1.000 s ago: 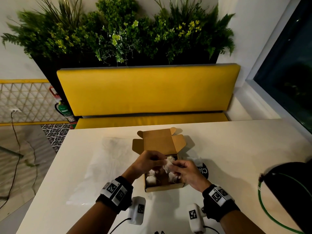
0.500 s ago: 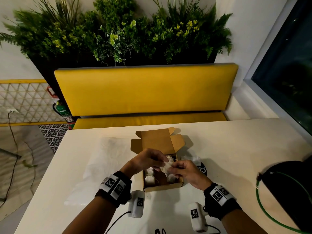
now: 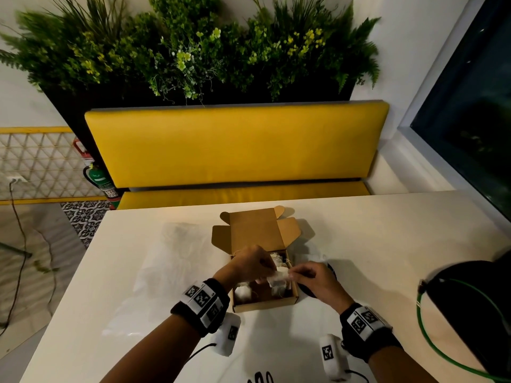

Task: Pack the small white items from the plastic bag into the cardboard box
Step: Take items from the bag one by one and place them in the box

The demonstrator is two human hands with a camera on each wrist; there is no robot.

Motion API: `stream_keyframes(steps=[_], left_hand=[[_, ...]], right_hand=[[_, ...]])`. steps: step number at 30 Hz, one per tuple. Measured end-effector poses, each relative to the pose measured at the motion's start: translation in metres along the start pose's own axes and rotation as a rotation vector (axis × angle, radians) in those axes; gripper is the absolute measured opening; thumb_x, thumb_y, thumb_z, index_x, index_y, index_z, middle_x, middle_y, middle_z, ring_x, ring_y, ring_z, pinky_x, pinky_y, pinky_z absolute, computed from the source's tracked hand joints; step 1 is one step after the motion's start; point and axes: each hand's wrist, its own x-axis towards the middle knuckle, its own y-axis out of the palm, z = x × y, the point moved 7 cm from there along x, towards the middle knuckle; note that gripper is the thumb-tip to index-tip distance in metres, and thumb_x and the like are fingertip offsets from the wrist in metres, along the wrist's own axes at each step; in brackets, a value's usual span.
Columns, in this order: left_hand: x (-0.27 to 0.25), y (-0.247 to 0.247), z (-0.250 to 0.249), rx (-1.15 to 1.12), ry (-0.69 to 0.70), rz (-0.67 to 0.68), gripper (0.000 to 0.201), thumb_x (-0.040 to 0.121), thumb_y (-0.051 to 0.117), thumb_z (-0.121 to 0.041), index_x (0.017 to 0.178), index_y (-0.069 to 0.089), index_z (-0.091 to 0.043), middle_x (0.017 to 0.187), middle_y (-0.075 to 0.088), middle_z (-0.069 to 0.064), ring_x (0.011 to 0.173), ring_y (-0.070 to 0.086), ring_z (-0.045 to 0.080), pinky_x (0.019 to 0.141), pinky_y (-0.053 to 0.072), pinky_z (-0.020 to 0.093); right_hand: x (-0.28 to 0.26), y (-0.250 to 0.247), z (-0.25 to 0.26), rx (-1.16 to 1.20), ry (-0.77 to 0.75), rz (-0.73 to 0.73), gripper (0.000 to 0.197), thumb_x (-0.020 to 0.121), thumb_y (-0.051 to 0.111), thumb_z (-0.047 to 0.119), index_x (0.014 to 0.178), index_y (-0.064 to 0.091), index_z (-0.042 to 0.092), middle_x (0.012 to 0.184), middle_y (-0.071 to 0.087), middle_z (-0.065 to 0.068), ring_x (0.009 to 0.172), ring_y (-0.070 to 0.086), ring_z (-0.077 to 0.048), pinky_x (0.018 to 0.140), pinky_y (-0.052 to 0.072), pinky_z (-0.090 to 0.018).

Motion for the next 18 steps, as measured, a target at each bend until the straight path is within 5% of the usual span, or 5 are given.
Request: stream_keyframes(steps=[4, 8, 11, 18], left_hand=[[0.009, 0.024, 0.005, 0.077, -0.077, 0.089, 0.016, 0.092, 0.061, -0.011, 0.100, 0.073, -0.004, 0.091, 0.075, 0.013, 0.057, 0.067, 0.011, 0.054, 0.053, 0.014], [0.014, 0.049, 0.008, 0.246, -0.118, 0.171, 0.022, 0.093, 0.055, -0.018, 0.097, 0.073, -0.007, 0.093, 0.075, 0.008, 0.077, 0.072, 0.021, 0.071, 0.059, 0.029], [0.019, 0.060, 0.012, 0.331, -0.104, 0.117, 0.021, 0.088, 0.059, -0.029, 0.097, 0.070, -0.014, 0.095, 0.072, 0.007, 0.085, 0.069, 0.023, 0.076, 0.057, 0.033], [0.022, 0.070, 0.014, 0.319, -0.132, 0.005, 0.024, 0.093, 0.056, -0.025, 0.109, 0.069, -0.014, 0.107, 0.070, 0.008, 0.099, 0.066, 0.025, 0.088, 0.054, 0.034]], right_hand=[[0.004, -0.001, 0.006, -0.420, -0.109, -0.067, 0.014, 0.080, 0.077, 0.029, 0.091, 0.075, 0.020, 0.088, 0.059, 0.008, 0.076, 0.057, -0.003, 0.066, 0.042, -0.014], [0.010, 0.019, 0.011, -0.666, -0.152, -0.005, 0.025, 0.084, 0.073, 0.035, 0.102, 0.070, 0.019, 0.096, 0.053, 0.002, 0.088, 0.054, -0.014, 0.072, 0.046, -0.027], [0.013, 0.030, 0.011, -0.767, -0.169, 0.031, 0.022, 0.084, 0.067, 0.026, 0.105, 0.066, 0.017, 0.104, 0.051, -0.003, 0.100, 0.053, -0.023, 0.079, 0.047, -0.034], [0.015, 0.034, 0.014, -0.837, -0.201, 0.012, 0.020, 0.089, 0.063, 0.019, 0.109, 0.067, 0.020, 0.111, 0.045, -0.003, 0.106, 0.043, -0.021, 0.086, 0.049, -0.033]])
